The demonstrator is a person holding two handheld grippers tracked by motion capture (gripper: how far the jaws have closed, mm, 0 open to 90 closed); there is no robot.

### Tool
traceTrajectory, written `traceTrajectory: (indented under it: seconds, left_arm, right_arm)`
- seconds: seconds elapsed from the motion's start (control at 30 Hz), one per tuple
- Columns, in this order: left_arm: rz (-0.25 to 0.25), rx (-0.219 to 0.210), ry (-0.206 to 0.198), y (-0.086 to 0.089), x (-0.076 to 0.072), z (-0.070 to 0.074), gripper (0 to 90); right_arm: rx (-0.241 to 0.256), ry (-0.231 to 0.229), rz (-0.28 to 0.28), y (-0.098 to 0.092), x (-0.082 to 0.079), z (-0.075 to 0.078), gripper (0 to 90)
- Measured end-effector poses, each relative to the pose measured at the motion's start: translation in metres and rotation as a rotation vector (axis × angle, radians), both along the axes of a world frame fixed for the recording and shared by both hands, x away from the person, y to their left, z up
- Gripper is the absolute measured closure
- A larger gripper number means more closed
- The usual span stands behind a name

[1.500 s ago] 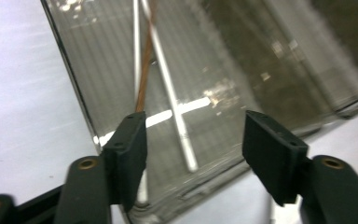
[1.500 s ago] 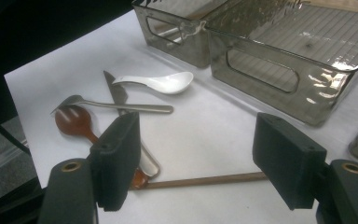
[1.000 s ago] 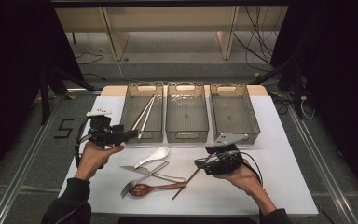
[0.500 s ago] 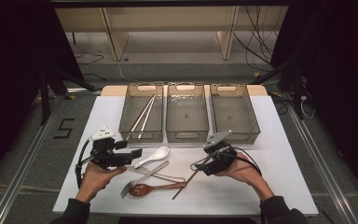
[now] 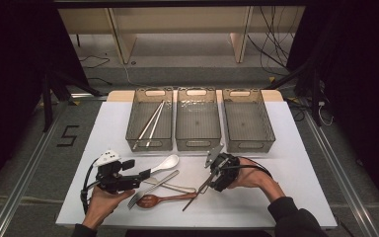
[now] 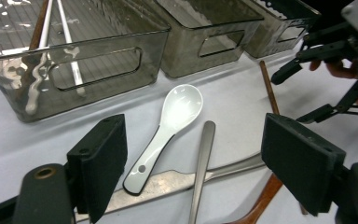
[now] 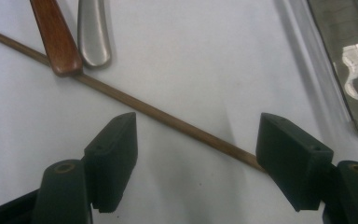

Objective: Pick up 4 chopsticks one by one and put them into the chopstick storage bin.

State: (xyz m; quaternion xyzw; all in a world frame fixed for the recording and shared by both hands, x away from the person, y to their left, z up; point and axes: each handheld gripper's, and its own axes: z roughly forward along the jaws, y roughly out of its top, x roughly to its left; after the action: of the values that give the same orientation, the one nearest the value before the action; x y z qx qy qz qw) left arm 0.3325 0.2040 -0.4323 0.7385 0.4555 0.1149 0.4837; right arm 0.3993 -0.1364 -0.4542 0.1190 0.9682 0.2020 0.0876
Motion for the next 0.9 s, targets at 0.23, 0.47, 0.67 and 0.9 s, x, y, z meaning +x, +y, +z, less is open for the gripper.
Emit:
traceTrajectory:
  seconds: [0.23, 0.47, 0.67, 0.9]
  left_arm:
    - [0.001, -0.001, -0.029, 0.0, -0.009, -0.004, 21.4]
    - [-0.005, 0.007, -0.023, 0.0, -0.011, -0.005, 21.3]
    - [-0.013, 0.013, -0.024, 0.0, -0.011, -0.005, 21.3]
    - [-0.024, 0.014, -0.016, -0.003, -0.011, -0.006, 21.2]
  right_arm:
    - [-0.04, 0.029, 0.024, 0.004, 0.005, -0.003, 31.5]
    - [-0.09, 0.044, 0.056, 0.007, 0.011, -0.006, 33.5]
    - [-0.101, 0.067, 0.082, 0.01, 0.015, -0.008, 35.2]
    - [-0.095, 0.129, 0.062, 0.01, 0.018, -0.008, 43.1]
